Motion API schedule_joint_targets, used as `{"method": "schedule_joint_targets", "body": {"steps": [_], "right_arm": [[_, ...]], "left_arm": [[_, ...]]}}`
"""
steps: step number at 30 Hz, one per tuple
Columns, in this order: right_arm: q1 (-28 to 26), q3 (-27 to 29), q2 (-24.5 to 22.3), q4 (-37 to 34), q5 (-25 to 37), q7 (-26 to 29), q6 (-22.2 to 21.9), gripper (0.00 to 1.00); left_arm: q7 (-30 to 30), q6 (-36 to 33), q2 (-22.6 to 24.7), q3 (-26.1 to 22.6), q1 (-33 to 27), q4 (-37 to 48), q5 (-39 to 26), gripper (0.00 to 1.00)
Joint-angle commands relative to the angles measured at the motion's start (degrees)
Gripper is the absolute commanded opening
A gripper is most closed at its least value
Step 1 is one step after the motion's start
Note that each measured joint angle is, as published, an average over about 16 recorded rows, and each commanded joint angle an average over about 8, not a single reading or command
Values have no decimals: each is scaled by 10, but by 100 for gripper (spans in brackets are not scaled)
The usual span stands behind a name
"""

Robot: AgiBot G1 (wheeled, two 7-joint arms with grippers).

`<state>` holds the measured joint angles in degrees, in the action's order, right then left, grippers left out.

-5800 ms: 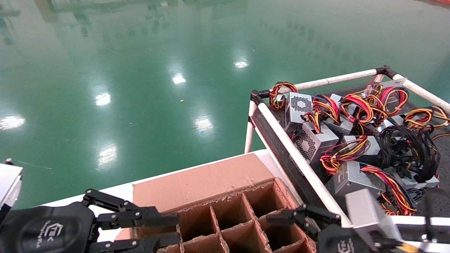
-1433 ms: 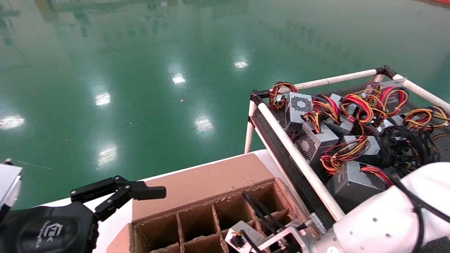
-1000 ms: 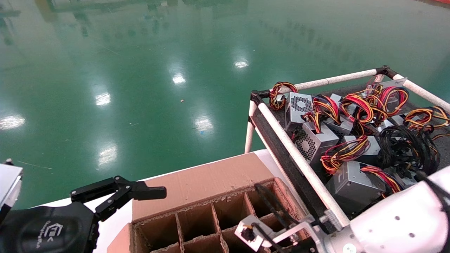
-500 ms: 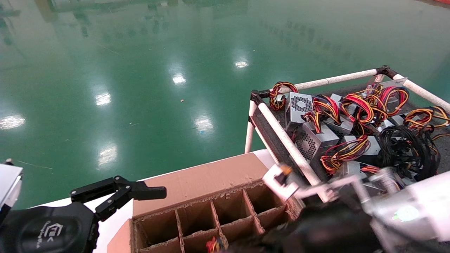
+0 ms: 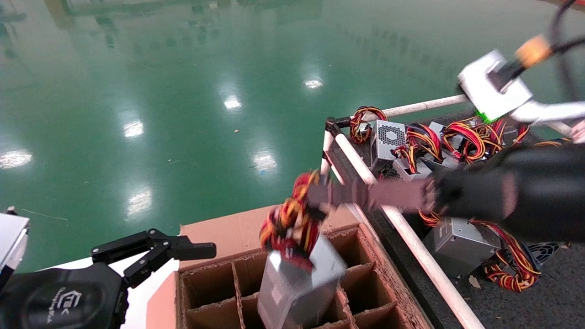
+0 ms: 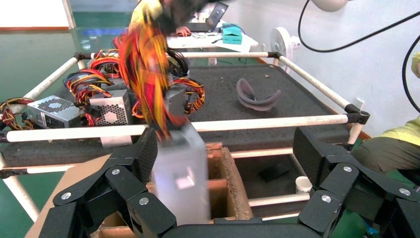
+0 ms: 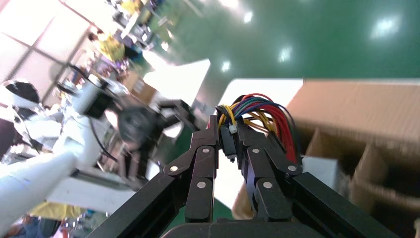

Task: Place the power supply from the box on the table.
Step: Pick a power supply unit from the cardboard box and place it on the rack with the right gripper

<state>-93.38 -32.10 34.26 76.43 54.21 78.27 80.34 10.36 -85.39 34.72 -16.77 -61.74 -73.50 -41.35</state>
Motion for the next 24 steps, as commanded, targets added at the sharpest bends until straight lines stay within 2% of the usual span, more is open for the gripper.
{"method": "schedule_joint_targets", "body": {"steps": [1,7,12,24], "right_arm": [[-8,12,-10,1,-15,6,-3,0],[-46,43,-43,-31,-9,-15,-17,0],[-87,63,-61,-98,14,-64,-17,0],[-202,86,-109,-281,76,-185,32,0]], "left_arm": [[0,0,0,0,0,0,0,100],[0,0,0,0,0,0,0,100],[0,0,0,0,0,0,0,100],[0,0,0,-1,0,0,1,100]]}}
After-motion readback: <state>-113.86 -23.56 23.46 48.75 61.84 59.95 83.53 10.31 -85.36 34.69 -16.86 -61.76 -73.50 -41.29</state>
